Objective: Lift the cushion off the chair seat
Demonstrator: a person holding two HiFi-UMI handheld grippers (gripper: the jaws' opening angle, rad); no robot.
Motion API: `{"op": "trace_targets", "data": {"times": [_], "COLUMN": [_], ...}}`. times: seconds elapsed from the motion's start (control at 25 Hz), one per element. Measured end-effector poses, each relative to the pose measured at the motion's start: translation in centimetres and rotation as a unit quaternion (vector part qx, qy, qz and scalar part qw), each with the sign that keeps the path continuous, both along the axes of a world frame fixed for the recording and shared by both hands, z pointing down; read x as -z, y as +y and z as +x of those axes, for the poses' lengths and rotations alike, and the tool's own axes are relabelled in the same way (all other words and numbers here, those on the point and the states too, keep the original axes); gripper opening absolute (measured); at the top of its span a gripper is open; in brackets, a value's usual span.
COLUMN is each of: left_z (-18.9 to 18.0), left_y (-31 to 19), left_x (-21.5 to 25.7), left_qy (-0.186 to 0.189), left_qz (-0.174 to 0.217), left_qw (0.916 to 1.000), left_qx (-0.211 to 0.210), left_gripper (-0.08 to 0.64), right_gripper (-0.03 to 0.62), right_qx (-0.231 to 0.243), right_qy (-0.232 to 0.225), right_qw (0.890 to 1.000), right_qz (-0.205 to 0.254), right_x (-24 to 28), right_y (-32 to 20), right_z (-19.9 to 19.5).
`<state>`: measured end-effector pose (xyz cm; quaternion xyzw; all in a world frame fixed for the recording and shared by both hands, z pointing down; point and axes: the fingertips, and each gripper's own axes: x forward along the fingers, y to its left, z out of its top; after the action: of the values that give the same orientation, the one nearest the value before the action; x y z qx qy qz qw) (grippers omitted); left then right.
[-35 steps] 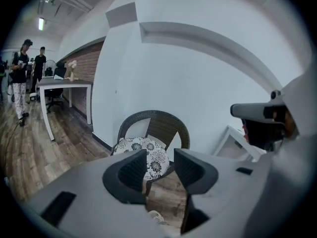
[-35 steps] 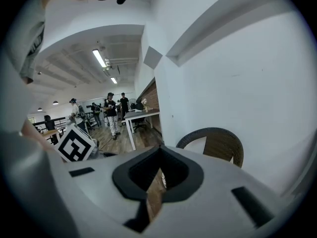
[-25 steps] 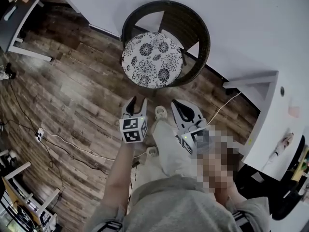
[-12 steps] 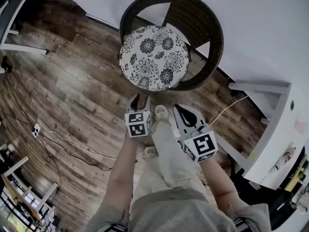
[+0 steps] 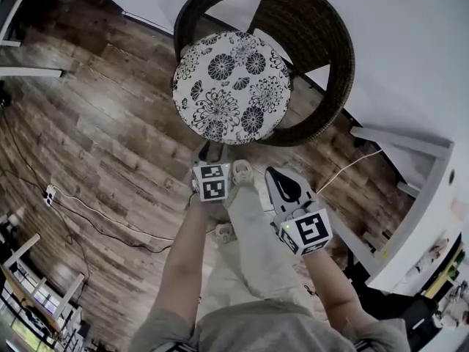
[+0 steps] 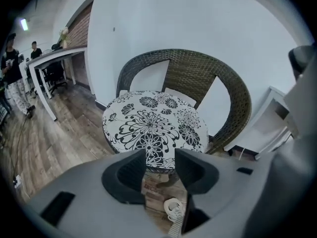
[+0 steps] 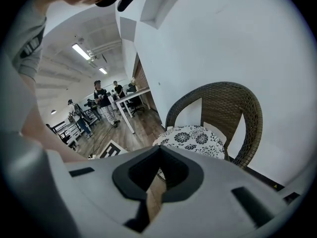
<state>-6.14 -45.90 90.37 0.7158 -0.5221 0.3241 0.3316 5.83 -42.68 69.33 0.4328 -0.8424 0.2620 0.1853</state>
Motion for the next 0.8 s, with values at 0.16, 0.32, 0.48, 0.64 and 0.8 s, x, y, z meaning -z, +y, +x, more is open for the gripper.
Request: {"op": "trace_targets", "data": {"times": [0.16,0.32,0.48,0.64,0.8], "left_z": [0.0,0.0,-0.1,0.0,-0.1], "left_y": [-0.6,-0.7,-0.7,-1.0,-1.1], "left_x": [-2.3,-3.9,-5.0,-5.7,-6.1], "left_qy": [-0.017,-0.039,-0.055,-0.055,-0.054], "left_qz": [-0.016,-0.027,-0.031,-0.035,-0.040], "left_qw": [0.9997,0.9988,0.9976,0.9975,0.9973], "left_qx": [-0.007,-0.016,-0.027,-0.028,-0.029], "left_gripper": [0.184,0.198,0.202,0.201,0.198], "right_gripper": [-0.005,-0.005,-0.005,-0.005,-0.005], "right_qx": [-0.004,-0.002,-0.006,-0.004,-0.005], "right_qy": [-0.004,-0.007,-0.010,-0.013,-0.015], "right_qw": [1.000,1.000,1.000,1.000,0.999], "right_qz": [-0.013,-0.022,-0.029,-0.028,-0.027], "right_x": [-1.7,-2.7,-3.5,-3.5,-3.5], "right_y": [-0.2,-0.2,-0.1,-0.6,-0.7], "right_z": [0.2,0.2,0.3,0.1,0.0]}}
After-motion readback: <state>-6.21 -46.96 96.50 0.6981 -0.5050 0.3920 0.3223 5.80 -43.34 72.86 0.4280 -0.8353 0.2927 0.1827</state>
